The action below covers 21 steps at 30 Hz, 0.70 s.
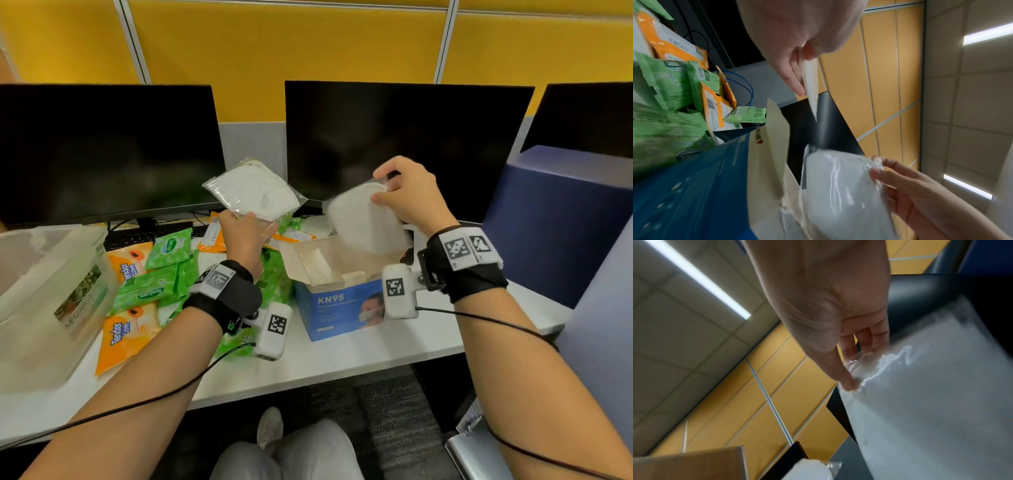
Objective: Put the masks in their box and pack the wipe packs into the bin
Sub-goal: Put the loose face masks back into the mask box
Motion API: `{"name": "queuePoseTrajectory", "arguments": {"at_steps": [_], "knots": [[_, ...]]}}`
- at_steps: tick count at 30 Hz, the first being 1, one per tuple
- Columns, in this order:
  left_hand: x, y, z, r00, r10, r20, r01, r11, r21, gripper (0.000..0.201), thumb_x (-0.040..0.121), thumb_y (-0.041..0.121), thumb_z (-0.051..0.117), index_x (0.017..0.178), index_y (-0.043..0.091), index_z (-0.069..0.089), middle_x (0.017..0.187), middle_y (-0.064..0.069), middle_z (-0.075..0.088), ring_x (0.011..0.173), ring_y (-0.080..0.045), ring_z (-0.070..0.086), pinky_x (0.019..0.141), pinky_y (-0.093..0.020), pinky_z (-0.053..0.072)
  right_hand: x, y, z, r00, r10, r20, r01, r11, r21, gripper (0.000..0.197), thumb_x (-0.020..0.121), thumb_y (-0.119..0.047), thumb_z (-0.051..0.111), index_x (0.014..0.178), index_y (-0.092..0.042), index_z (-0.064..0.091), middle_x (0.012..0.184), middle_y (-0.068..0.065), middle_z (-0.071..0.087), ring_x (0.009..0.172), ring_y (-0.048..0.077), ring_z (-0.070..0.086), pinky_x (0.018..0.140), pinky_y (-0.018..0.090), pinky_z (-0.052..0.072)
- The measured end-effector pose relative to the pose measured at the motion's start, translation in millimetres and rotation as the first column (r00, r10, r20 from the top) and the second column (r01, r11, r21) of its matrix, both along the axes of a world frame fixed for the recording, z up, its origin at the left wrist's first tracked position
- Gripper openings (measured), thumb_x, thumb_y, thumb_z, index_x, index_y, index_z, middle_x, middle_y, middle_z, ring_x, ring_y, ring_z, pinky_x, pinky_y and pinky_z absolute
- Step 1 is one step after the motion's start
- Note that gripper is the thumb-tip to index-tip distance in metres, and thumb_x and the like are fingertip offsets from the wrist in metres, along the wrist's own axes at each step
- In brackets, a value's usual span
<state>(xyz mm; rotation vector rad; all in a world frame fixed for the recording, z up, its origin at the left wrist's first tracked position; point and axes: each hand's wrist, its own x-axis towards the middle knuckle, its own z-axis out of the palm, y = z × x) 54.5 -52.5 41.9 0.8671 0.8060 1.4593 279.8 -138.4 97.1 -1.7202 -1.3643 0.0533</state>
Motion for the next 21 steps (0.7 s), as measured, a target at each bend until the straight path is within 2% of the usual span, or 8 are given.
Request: {"name": "queuePoseTrajectory", "arguments": {"at_steps": [3,6,8,11,13,15,17,21], "knots": [[2,-3,0,0.997,0.021,-0.075,-0.017,0.998,0.053,0.035,0.092,-0.009,0.041,0.120,0.010,0.039,0.113,-0.003,0.053,0.093,-0.015,0.060,0.083,-0.036,0.057,-11,5,-4,0.990,-0.024,0.140,0.032,0.998,-0.053,0.019,0.089,-0.015,0.063,0.107,-0.021,0.060,0.094,-0.002,0.058,0.084,0.011,0.055,0.066,0.012,0.039],[2,-5,-1,0.996,-0.033,-0.089,0.039,0.997,0.070,0.037,0.088,-0.012,0.048,0.116,0.010,0.040,0.104,0.001,0.056,0.092,-0.016,0.061,0.085,-0.038,0.056,-23,15,-24,0.976,-0.012,0.217,0.058,0.976,-0.209,0.016,0.093,-0.015,0.056,0.107,-0.020,0.057,0.099,0.003,0.061,0.090,0.019,0.059,0.080,0.029,0.050],[1,-6,-2,0.990,-0.074,-0.119,0.078,0.996,0.033,0.035,0.087,-0.009,0.053,0.112,0.012,0.041,0.110,-0.005,0.057,0.104,-0.026,0.061,0.091,-0.046,0.053,-30,19,-39,0.972,0.003,0.236,0.073,0.946,-0.315,0.019,0.094,-0.015,0.052,0.112,-0.020,0.051,0.105,0.009,0.063,0.093,0.025,0.061,0.085,0.040,0.053],[0,-9,-4,0.975,-0.121,-0.189,0.123,0.992,0.003,0.047,0.081,-0.001,0.062,0.121,0.011,0.040,0.129,-0.012,0.050,0.120,-0.035,0.056,0.097,-0.048,0.049,-32,17,-47,0.980,0.049,0.192,0.034,0.915,-0.403,0.053,0.089,-0.008,0.060,0.133,-0.019,0.033,0.113,0.016,0.061,0.098,0.029,0.062,0.086,0.038,0.052],[-1,-9,-6,0.970,-0.158,-0.182,0.157,0.987,-0.019,0.043,0.089,-0.003,0.053,0.126,0.013,0.038,0.125,-0.009,0.053,0.114,-0.036,0.059,0.092,-0.047,0.052,-31,13,-46,0.984,0.101,0.146,-0.018,0.874,-0.485,0.074,0.088,0.001,0.056,0.147,-0.017,0.015,0.107,0.017,0.063,0.088,0.025,0.062,0.078,0.031,0.048],[-1,-10,-7,0.958,-0.234,-0.163,0.229,0.972,-0.049,0.036,0.096,-0.003,0.040,0.123,0.019,0.034,0.120,-0.006,0.056,0.099,-0.031,0.066,0.086,-0.043,0.055,-31,10,-43,0.978,0.115,0.174,-0.010,0.859,-0.513,0.078,0.088,0.006,0.050,0.149,-0.016,0.006,0.089,0.012,0.062,0.072,0.018,0.058,0.072,0.030,0.049],[0,-10,-9,0.943,-0.267,-0.200,0.259,0.964,-0.066,0.034,0.099,-0.002,0.033,0.122,0.023,0.031,0.127,-0.009,0.053,0.092,-0.028,0.067,0.082,-0.040,0.054,-32,10,-38,0.965,0.115,0.236,0.021,0.863,-0.505,0.068,0.089,0.006,0.049,0.145,-0.013,0.016,0.087,0.009,0.059,0.077,0.019,0.059,0.077,0.032,0.050],[5,-10,-12,0.945,-0.263,-0.195,0.249,0.964,-0.093,0.032,0.100,0.000,0.033,0.121,0.023,0.030,0.136,-0.013,0.049,0.092,-0.028,0.067,0.081,-0.041,0.056,-44,15,-38,0.912,0.186,0.366,0.095,0.771,-0.630,0.038,0.093,-0.006,0.053,0.130,-0.001,0.048,0.124,0.015,0.058,0.114,0.028,0.057,0.089,0.031,0.046]]}}
